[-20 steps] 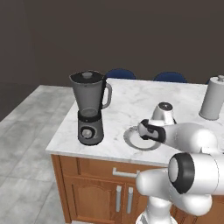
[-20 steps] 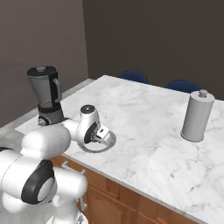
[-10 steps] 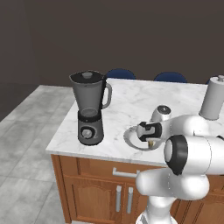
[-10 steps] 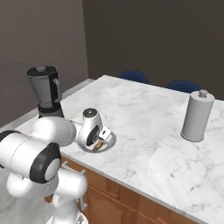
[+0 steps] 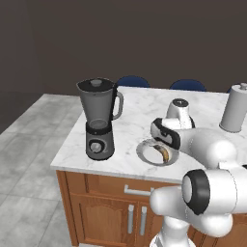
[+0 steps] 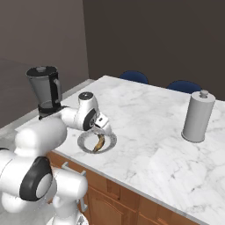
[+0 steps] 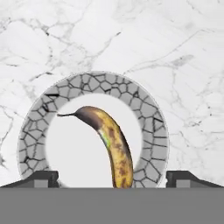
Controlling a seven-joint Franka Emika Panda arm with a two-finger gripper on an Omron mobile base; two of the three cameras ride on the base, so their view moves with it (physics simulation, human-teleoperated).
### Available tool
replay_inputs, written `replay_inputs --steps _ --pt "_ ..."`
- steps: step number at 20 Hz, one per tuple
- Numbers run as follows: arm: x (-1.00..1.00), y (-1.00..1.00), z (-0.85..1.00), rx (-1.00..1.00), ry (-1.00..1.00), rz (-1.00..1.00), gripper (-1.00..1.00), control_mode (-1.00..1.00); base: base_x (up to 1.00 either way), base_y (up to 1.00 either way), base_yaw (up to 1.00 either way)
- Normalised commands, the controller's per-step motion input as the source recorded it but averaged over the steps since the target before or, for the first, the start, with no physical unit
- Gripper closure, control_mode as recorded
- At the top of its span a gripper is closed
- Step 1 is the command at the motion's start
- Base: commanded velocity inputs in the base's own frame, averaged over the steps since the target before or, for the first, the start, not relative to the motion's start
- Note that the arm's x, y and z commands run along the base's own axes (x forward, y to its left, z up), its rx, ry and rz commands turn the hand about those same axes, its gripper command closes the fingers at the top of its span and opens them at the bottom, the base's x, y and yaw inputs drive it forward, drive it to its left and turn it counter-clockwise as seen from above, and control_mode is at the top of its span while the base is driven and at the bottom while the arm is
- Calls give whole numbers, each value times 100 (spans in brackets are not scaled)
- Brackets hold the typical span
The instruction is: Pick the banana and mango from the fridge and place them on the plate next to the blender to make a fruit smoothie.
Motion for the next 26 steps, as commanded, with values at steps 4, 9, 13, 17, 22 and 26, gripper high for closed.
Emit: replay_inputs --steps 4,9,13,17,22,26 --pt "-69 19 76 0 4 -3 -100 -100 0 0 0" --pt "-84 28 55 0 0 -3 -100 -100 0 0 0" --pt "-68 27 53 0 0 -1 -100 -100 0 0 0" --pt "-50 22 49 -7 -13 0 -100 -100 0 0 0" --pt "-39 15 46 -10 -18 0 -100 -100 0 0 0" --pt "-14 1 24 -1 -4 0 -100 -100 0 0 0"
